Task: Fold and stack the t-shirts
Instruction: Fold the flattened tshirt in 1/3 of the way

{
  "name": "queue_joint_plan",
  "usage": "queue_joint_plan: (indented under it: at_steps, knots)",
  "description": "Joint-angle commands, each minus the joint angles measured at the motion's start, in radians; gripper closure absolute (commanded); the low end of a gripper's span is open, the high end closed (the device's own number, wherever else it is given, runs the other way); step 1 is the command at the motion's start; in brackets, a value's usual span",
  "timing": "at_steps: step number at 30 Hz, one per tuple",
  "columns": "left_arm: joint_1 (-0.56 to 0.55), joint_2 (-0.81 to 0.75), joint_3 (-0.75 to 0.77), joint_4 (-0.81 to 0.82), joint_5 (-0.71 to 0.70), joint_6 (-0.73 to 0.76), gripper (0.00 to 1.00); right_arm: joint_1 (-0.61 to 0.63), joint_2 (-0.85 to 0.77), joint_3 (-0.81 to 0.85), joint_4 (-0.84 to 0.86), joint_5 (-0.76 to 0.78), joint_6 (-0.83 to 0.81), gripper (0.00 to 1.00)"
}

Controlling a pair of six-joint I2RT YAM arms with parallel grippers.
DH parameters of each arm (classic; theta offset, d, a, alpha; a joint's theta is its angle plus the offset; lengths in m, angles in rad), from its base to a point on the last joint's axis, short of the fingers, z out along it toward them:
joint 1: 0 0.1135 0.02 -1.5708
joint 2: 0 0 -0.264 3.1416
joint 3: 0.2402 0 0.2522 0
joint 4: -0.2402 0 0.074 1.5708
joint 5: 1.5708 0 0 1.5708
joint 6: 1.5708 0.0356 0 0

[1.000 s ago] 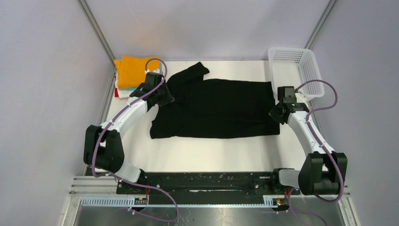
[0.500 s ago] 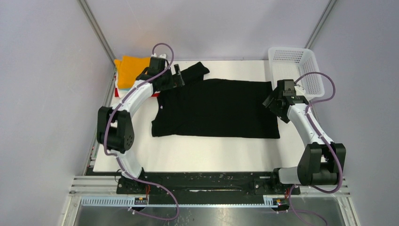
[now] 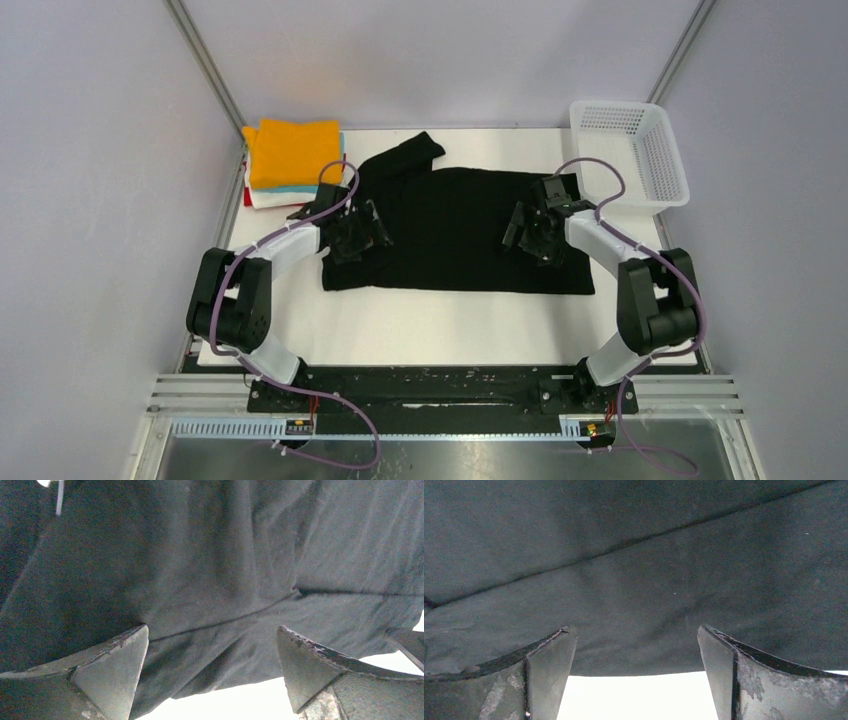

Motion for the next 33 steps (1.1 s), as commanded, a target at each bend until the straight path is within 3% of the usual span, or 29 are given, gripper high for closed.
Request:
queue_joint_plan:
  at_steps: [1, 14, 20, 28, 33]
  knots:
    - [0.004, 0.018, -0.040, 0.033, -0.030, -0.062, 0.01, 0.003, -0.005, -0.050, -0.027, 0.044, -0.039, 0.00]
    - [-0.077, -0.316, -0.234, -0.338, -0.182, -0.164, 0.01, 0.013, -0.195, -0.282, -0.245, -0.074, -0.024, 0.01]
    - [-0.089, -0.429, -0.304, -0.403, -0.186, -0.210, 0.01, 0.023, -0.263, -0.357, -0.258, -0.130, -0.021, 0.01]
    - [-0.118, -0.577, -0.139, -0.488, -0.205, -0.190, 0.01, 0.023, -0.411, -0.197, -0.326, -0.092, -0.042, 0.01]
    - [-0.118, -0.460, 0.083, -0.331, -0.284, -0.063, 0.01, 0.015, -0.457, -0.068, -0.228, 0.062, -0.030, 0.00]
